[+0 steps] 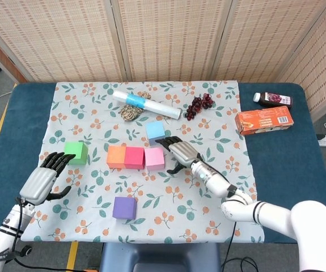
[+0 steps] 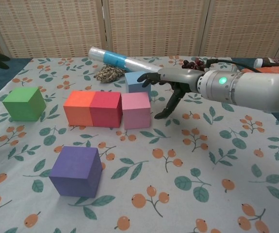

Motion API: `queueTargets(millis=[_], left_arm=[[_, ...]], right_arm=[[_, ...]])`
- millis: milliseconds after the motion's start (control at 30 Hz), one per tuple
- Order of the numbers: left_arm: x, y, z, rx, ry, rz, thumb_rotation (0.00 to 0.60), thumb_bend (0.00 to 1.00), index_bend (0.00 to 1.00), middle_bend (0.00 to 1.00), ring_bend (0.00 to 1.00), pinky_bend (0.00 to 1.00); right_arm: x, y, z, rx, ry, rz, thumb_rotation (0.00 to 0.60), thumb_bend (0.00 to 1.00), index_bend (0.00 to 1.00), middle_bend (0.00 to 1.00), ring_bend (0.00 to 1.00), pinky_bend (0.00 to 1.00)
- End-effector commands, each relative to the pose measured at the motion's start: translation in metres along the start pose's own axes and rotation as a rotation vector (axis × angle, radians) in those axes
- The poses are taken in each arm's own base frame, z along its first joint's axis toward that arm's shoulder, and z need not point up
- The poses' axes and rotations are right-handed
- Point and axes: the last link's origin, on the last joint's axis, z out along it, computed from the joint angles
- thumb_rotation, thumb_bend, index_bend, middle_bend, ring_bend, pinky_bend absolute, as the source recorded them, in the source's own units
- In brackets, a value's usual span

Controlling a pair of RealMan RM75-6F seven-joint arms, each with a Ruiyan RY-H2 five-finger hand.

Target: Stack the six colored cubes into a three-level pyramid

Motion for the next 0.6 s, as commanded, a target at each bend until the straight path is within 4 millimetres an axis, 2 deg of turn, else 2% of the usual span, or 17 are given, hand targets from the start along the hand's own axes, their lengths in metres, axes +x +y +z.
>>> queueTargets(millis=[33,167,267,400,600], left_arm=[[-0.001,0.0,-0.001,-0.001,0.0,0.001,0.6,0.34,0.05,0.09,0.05,0.05],[-0.001,0.003,-0.001,-0.009,0.002,0.0,0.6,0.33,0.05,0.09,0.05,0.05],[0.0,0.004,-0.002,-0.011,0.006,0.0,0.6,0.33,0.05,0.09,0.05,0.05],[0.0,0.004,-0.004,-0.004,0.01,-0.008,0.6,0.33,0.05,0.09,0.05,0.05],[0.001,0.003,-0.006,0.011,0.011,-0.011,0.6,0.33,0.05,0.09,0.05,0.05]], right_arm=[[0.011,0.007,-0.018,-0.009,-0.013,-0.031,0.6,0.1,0.0,0.07,0.0,0.0],[0.035,0.005,-0.023,-0.009,-0.003,-0.054,0.6,0.11,0.0,0.07,0.0,0.0],[0.057,0.002,-0.012,-0.013,0.032,-0.1,0.6,0.11,0.0,0.07,0.0,0.0],[0.077,-0.004,0.014,-0.031,0.056,-0.139,0.6,0.11,0.0,0.06,0.0,0.0],[0.082,-0.008,0.057,-0.083,0.03,-0.171,0.6,0.11,0.0,0.08,0.0,0.0]])
